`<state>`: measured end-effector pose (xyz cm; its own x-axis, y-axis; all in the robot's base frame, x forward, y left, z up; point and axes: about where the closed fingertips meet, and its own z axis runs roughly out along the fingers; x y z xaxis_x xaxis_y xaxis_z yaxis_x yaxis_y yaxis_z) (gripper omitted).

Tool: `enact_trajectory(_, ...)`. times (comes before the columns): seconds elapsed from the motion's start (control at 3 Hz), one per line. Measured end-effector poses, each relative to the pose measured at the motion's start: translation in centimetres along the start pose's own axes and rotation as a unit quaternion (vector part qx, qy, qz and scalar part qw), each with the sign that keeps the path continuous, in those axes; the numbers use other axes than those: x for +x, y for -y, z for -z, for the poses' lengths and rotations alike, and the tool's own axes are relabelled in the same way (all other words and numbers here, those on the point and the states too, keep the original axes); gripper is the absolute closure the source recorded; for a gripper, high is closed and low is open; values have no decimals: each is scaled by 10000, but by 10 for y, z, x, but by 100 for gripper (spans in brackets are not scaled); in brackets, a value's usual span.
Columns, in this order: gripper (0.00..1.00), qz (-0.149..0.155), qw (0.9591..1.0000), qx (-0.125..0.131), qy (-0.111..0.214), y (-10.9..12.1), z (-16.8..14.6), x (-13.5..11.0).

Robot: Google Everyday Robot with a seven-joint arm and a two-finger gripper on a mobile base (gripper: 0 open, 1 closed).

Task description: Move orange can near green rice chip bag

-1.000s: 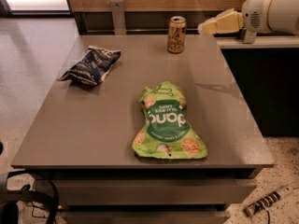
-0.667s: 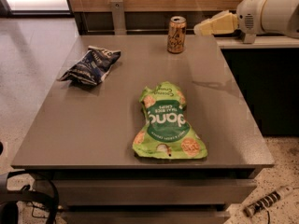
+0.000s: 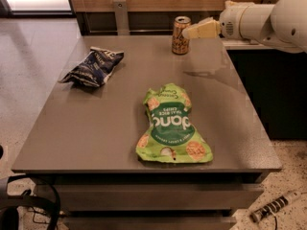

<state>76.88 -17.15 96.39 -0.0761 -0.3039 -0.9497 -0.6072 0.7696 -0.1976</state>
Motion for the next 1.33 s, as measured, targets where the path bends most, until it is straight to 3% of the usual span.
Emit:
enact_trajectory(0.33, 0, -183, 9997, -110, 91, 1, -42, 18)
enact_trajectory(1.0, 0, -624, 9975, -133, 296, 5, -85, 52)
enact_trajectory(1.33, 12, -999, 9923, -229, 700, -3, -101, 58)
